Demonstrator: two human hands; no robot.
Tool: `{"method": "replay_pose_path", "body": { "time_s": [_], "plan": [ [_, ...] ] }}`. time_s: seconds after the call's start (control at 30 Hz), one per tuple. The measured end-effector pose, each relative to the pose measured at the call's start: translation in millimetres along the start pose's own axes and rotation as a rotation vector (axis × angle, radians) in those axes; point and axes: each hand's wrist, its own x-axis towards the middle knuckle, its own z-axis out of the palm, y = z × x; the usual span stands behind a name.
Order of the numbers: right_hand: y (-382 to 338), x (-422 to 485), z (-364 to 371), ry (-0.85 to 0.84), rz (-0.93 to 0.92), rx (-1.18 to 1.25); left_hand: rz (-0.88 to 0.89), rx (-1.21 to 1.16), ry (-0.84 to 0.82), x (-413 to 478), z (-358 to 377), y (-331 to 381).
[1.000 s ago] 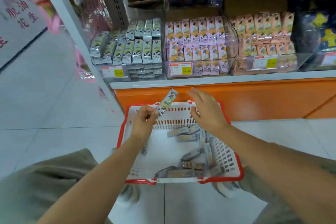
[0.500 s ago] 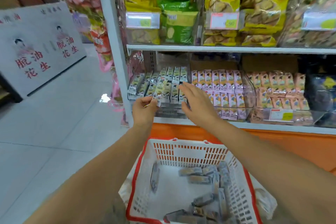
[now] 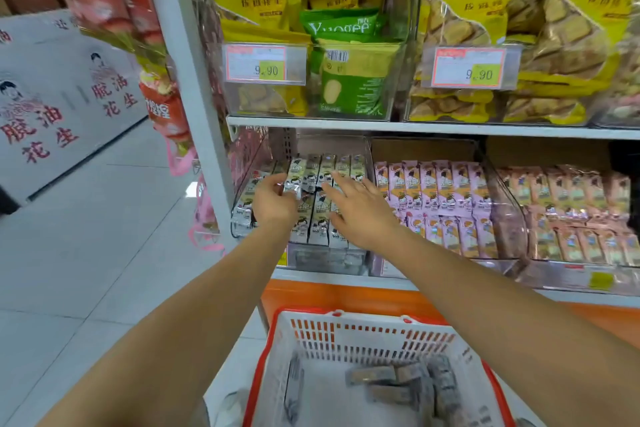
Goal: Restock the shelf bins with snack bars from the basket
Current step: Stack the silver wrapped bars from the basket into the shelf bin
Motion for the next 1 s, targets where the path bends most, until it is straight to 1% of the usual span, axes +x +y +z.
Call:
{"method": "replay_pose_path", "body": {
  "time_s": [0.13,0.3,0.4,0.57,0.67,0.83,0.9,1.0],
  "plan": [
    [6.5,17.3,2.4,-0.038,0.002,-0.003,0.069,0.167,-0.034,11.9,4.0,1.9],
    [7.8,23.8,4.6,-0.080,0.002,-0.006,0.231,0.520,-0.081,15.8,1.1,-2.7],
    [7.1,23.2,8.4,-0.073,0.005,-0.002,0.319,0.730,-0.137,15.1,0.2,-3.1],
    [7.2,22.0,9.1,-0.065,0.003,0.000,0.466,1.063,-0.133,16.7,-3.1,-5.7],
    [7.7,21.0,9.2,-0.067,0.000,-0.001,0.529,1.180,-0.115,20.4,-5.3,-7.1],
    [9.2,21.4,7.7,-0.047,-0.019,0.003,0.587,1.340,0.026,25.4,-8.9,-4.6],
    [10.3,24.5,7.9,-0.039,-0.023,-0.002,0.627,1.386,0.038,29.4,-7.5,-4.1],
    [11.9,31.3,9.1,-0.043,-0.022,-0.006,0.660,1.405,0.014,37.7,-3.0,-3.7]
  ]
}}
